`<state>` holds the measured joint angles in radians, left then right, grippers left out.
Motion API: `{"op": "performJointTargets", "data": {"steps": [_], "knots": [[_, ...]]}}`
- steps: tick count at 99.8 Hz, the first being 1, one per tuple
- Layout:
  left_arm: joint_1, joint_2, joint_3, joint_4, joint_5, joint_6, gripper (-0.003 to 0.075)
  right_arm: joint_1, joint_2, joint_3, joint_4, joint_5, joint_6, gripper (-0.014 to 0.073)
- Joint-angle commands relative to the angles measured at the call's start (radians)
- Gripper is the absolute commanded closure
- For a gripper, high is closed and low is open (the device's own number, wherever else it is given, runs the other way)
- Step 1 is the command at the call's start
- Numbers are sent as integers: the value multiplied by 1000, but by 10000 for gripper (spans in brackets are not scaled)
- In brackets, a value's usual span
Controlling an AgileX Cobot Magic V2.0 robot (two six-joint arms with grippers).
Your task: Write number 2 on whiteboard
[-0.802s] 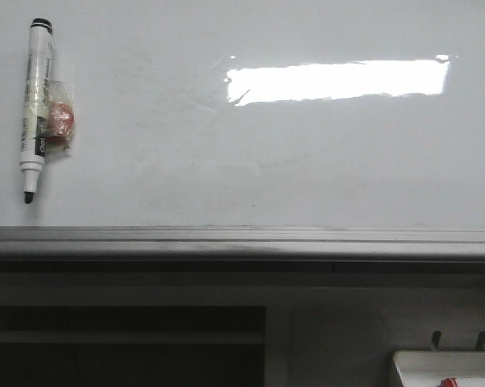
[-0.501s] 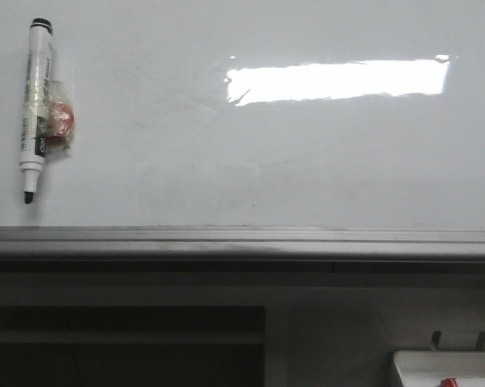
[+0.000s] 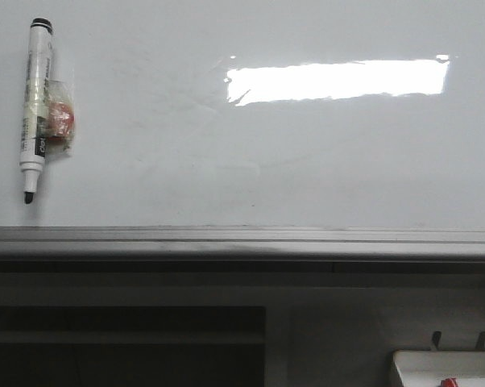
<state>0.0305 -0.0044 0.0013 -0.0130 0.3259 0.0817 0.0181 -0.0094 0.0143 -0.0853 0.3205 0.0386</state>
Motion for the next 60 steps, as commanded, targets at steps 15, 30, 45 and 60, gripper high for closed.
{"op": "performJointTargets", "data": {"steps": [15,30,45,60], "knots": [[5,-27,11,-31,-112,-10,741,2,-22,25,-3,-113,-1,637],[5,-27,11,-152,-314,-10,741,2,-22,25,-3,-417,-1,637],[5,-27,11,-152,-392,-10,741,2,-22,25,-3,-660,-1,637],[5,-27,11,-152,-394,-10,741,2,-22,25,-2,-750,-4,638]]}}
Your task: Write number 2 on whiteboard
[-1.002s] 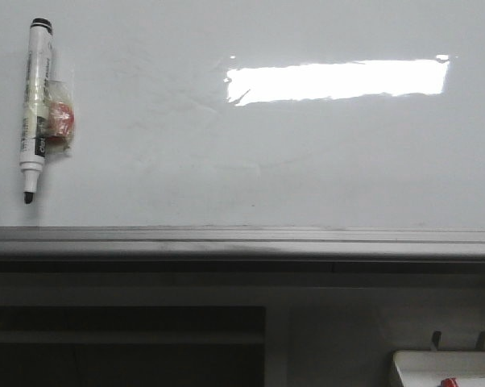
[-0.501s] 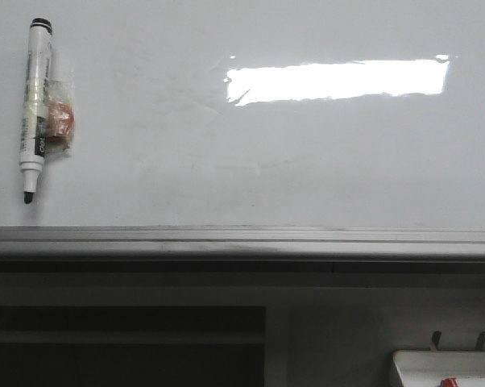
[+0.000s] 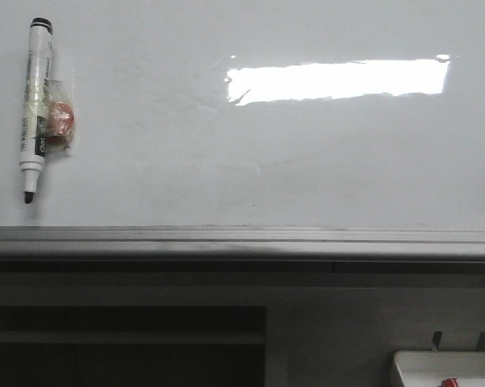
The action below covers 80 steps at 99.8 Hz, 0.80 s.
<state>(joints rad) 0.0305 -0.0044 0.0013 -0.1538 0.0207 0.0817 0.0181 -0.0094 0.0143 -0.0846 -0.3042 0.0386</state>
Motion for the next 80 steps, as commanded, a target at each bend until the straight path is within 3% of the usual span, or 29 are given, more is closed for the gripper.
{"op": "performJointTargets", "data": {"steps": [1,21,36,55,72,80], "knots": [[5,-27,11,-11,-89,-10,741,2,-22,25,-3,-127,-4,638],[5,-27,9,-44,-142,-10,741,2,-22,20,2,-103,-2,637],[5,-27,-27,-128,-100,-10,741,2,0,-109,75,373,0,637],[5,43,-246,-68,118,-8,741,2,140,-297,85,720,0,637],[-2,128,-386,-63,240,-2,733,2,237,-359,166,758,0,637],[-20,149,-398,-98,243,6,637,2,248,-359,193,753,0,637]]}}
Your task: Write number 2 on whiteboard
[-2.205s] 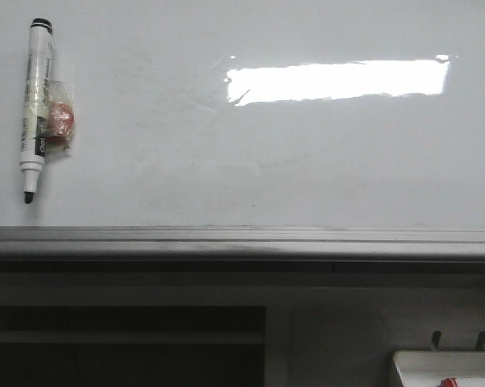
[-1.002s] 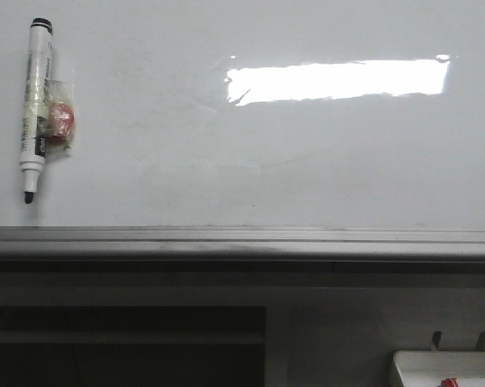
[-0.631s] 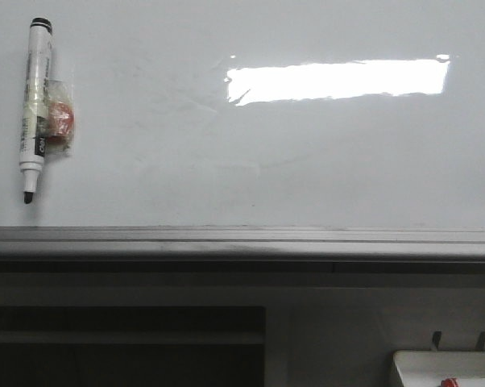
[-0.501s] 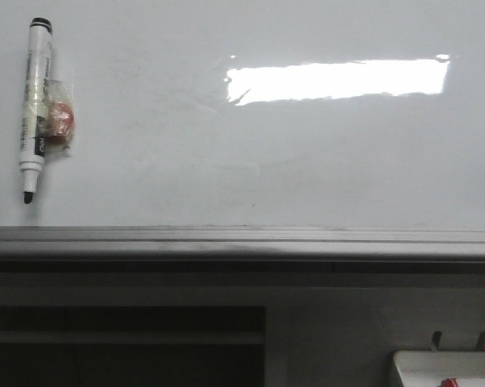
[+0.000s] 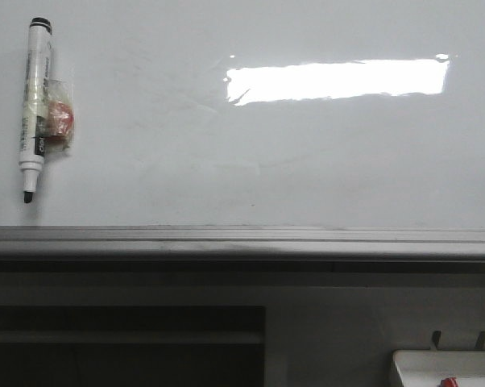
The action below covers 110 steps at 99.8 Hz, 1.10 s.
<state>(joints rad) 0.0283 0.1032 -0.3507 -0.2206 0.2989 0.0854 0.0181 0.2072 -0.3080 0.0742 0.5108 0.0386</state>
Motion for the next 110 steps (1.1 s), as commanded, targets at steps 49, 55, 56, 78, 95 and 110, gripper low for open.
{"op": "performJointTargets", "data": {"steps": [49,55,56,78,95,110], "knots": [[-209,269,3,-198,-274,47,209,2,31,-31,32,-67,0,637],[-253,313,3,-153,-289,47,209,2,31,-25,32,-67,0,637],[-259,318,3,-150,-299,47,209,2,31,-23,32,-65,0,637],[-469,442,3,-18,-378,47,208,2,31,-15,34,-62,0,637],[-604,537,3,-68,-429,43,208,2,31,-15,34,-66,0,637],[-672,642,3,-81,-471,43,209,2,31,-15,34,-78,0,637]]}}
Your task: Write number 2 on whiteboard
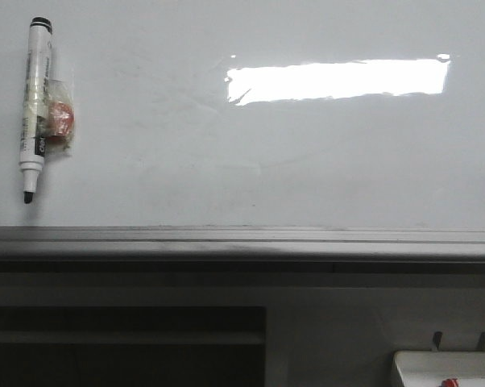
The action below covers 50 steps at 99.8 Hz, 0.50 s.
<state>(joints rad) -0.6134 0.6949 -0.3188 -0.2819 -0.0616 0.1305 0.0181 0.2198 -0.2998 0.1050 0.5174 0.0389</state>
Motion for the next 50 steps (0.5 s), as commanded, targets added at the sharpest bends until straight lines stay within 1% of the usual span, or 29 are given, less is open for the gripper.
{"op": "performJointTargets", "data": {"steps": [1,26,50], "knots": [[-35,55,-29,-20,-113,-2,209,2,18,-23,3,-84,0,637],[-44,228,-31,-52,-171,-2,209,2,18,-23,3,-84,0,637],[-44,308,-33,-57,-243,-4,211,2,18,-23,3,-87,0,637]]}}
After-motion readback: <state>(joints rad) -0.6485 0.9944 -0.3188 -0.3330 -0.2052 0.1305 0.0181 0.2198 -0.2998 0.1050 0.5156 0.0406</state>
